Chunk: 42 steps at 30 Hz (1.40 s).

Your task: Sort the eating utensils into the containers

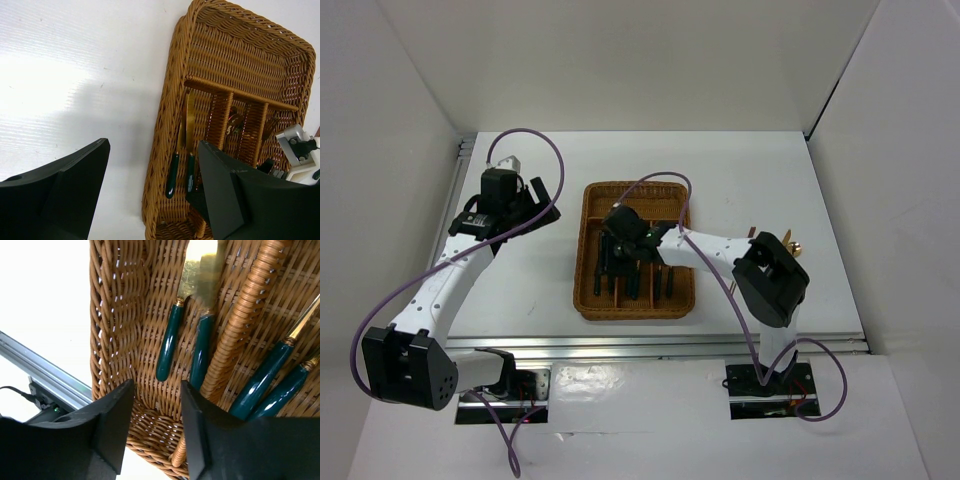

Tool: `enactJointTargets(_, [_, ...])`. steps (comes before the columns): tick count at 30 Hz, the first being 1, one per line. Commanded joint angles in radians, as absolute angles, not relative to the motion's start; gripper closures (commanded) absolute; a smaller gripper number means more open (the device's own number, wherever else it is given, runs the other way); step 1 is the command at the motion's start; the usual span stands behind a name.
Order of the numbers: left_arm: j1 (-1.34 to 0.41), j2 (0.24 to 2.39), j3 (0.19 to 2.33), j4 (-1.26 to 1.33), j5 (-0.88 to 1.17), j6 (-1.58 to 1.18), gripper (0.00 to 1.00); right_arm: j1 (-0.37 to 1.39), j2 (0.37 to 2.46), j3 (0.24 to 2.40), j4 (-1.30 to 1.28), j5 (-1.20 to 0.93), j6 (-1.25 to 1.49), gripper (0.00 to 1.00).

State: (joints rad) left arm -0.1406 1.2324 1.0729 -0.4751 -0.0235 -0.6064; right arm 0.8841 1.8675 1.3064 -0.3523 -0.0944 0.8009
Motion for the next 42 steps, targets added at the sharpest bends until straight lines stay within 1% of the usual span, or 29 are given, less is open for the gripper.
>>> enactJointTargets(1, [-0.135,1.204,1.065,-0.462,-0.035,-0.595,0.14,0.891,1.827,1.362,-0.365,-0.046,0.784,0.49])
enactJointTargets(4, [-0.135,1.204,1.065,-0.462,-0.035,-0.595,0.14,0.891,1.795,1.400,-0.412,0.003,0.762,0.48])
enactJointTargets(5, [-0.135,1.204,1.065,-0.462,-0.035,-0.595,0.14,0.891,1.783,1.401,-0.428,0.059,0.753,0.46])
enactJointTargets(6, [-0.135,1.204,1.065,-0.462,-0.035,-0.595,0.14,0.891,1.748,1.416,-0.460,0.095,0.753,0.42])
enactJointTargets(7, [-0.135,1.213,1.065,-0.462,-0.035,-0.595,0.14,0.891,1.726,1.428,-0.475,0.166,0.744,0.40])
enactJointTargets(9, [-0.135,1.213,1.065,-0.453,-0.035,-0.595,0.14,0.873,1.654,1.428,-0.515,0.227,0.732,0.37])
enactJointTargets(12, [-0.135,1.213,1.065,-0.443,-0.026,-0.586,0.14,0.784,1.538,1.367,-0.561,0.284,0.701,0.34])
enactJointTargets(13, [-0.135,1.222,1.065,-0.443,-0.026,-0.586,0.14,0.709,1.507,1.346,-0.580,0.284,0.701,0.34])
enactJointTargets(15, [-0.135,1.223,1.065,-0.443,-0.015,-0.586,0.14,0.623,1.416,1.255,-0.615,0.314,0.710,0.25])
enactJointTargets(16, [-0.135,1.233,1.065,-0.443,-0.015,-0.586,0.14,0.535,1.387,1.221,-0.632,0.314,0.710,0.21])
enactJointTargets(18, [-0.135,1.242,1.065,-0.443,-0.015,-0.586,0.14,0.445,1.336,1.160,-0.656,0.345,0.723,0.17])
enactJointTargets(19, [-0.135,1.243,1.065,-0.434,-0.015,-0.586,0.14,0.363,1.295,1.102,-0.681,0.356,0.736,0.14])
enactJointTargets(21, [-0.135,1.252,1.065,-0.434,-0.015,-0.586,0.14,0.286,1.269,1.057,-0.707,0.368,0.747,0.04])
enactJointTargets(22, [-0.135,1.262,1.065,-0.434,-0.015,-0.586,0.14,0.249,1.259,1.022,-0.719,0.368,0.747,0.00])
enactJointTargets(23, [-0.135,1.262,1.065,-0.434,-0.005,-0.586,0.14,0.182,1.259,1.005,-0.719,0.368,0.747,0.00])
enactJointTargets(25, [-0.135,1.282,1.065,-0.425,0.005,-0.586,0.14,0.112,1.281,0.964,-0.730,0.345,0.747,0.00])
enactJointTargets(26, [-0.135,1.282,1.065,-0.425,0.005,-0.586,0.14,0.039,1.292,0.953,-0.721,0.306,0.747,0.00])
enactJointTargets(29, [-0.135,1.292,1.074,-0.425,0.005,-0.586,0.14,-0.095,1.319,0.910,-0.660,0.218,0.684,0.00])
enactJointTargets(31, [-0.135,1.292,1.074,-0.425,0.005,-0.586,0.14,-0.121,1.319,0.890,-0.618,0.183,0.658,0.02])
enactJointTargets(33, [-0.135,1.301,1.074,-0.425,-0.005,-0.586,0.14,-0.121,1.319,0.890,-0.608,0.183,0.646,0.08])
enactJointTargets(36, [-0.135,1.301,1.074,-0.425,-0.005,-0.586,0.14,-0.121,1.339,0.862,-0.571,0.195,0.632,0.12])
enactJointTargets(37, [-0.135,1.301,1.074,-0.425,-0.005,-0.586,0.14,-0.121,1.339,0.862,-0.562,0.180,0.623,0.17])
enactJointTargets(39, [-0.135,1.301,1.074,-0.425,-0.005,-0.586,0.14,-0.121,1.364,0.841,-0.543,0.170,0.623,0.21])
enactJointTargets(40, [-0.135,1.301,1.074,-0.425,-0.005,-0.586,0.14,-0.121,1.364,0.841,-0.529,0.158,0.612,0.25])
enactJointTargets(42, [-0.135,1.301,1.074,-0.425,-0.005,-0.586,0.14,-0.121,1.390,0.822,-0.515,0.158,0.612,0.28])
